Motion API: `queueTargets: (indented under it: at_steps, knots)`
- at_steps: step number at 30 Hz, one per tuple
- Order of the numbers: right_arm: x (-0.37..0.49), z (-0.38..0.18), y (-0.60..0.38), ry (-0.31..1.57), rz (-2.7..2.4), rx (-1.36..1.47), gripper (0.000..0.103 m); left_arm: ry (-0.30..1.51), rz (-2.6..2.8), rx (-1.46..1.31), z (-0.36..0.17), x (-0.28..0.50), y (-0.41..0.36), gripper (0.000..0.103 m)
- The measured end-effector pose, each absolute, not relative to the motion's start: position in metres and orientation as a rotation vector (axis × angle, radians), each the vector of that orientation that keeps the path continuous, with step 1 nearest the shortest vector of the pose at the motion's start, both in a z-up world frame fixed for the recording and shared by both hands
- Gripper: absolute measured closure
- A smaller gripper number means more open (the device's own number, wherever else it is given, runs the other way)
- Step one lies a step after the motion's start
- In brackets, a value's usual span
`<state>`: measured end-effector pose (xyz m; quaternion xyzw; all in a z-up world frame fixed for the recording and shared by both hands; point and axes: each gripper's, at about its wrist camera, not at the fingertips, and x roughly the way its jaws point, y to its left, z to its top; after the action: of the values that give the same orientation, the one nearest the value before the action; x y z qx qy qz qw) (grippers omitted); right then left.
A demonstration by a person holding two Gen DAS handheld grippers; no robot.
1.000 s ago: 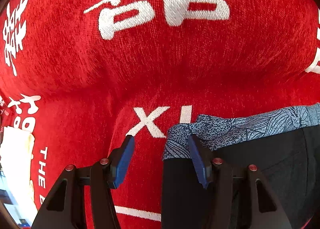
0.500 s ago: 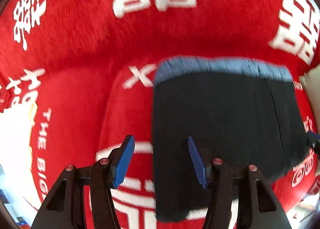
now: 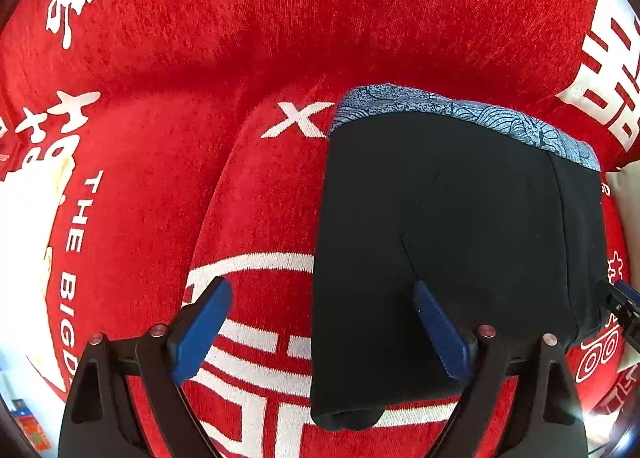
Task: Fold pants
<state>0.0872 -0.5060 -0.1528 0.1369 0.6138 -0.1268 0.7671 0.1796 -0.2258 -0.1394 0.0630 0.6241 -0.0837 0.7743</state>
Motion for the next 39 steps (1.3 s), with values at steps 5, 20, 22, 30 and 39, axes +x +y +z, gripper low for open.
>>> queueTargets:
  at_steps: [5,20,22,30,39]
  knots:
    - [0.088,-0.152,-0.504,1.34,-0.331,0.282,0.023,1.363,-0.197,0.131,-0.14,0.181,-0.224,0.01]
    - [0.089,-0.141,-0.48,1.352,-0.472,0.181,0.021,1.388,-0.274,0.159,-0.142,0.186,-0.225,0.01]
    - [0.085,-0.137,-0.474,1.339,-0.476,0.165,0.021,1.388,-0.282,0.164,-0.142,0.186,-0.226,0.01]
    - [0.083,-0.138,-0.491,1.347,-0.41,0.257,0.021,1.424,-0.301,0.154,-0.146,0.193,-0.222,0.004]
    - [0.096,-0.129,-0.547,1.334,-0.077,0.537,0.021,1.459,-0.467,0.03,-0.131,0.232,-0.211,0.004]
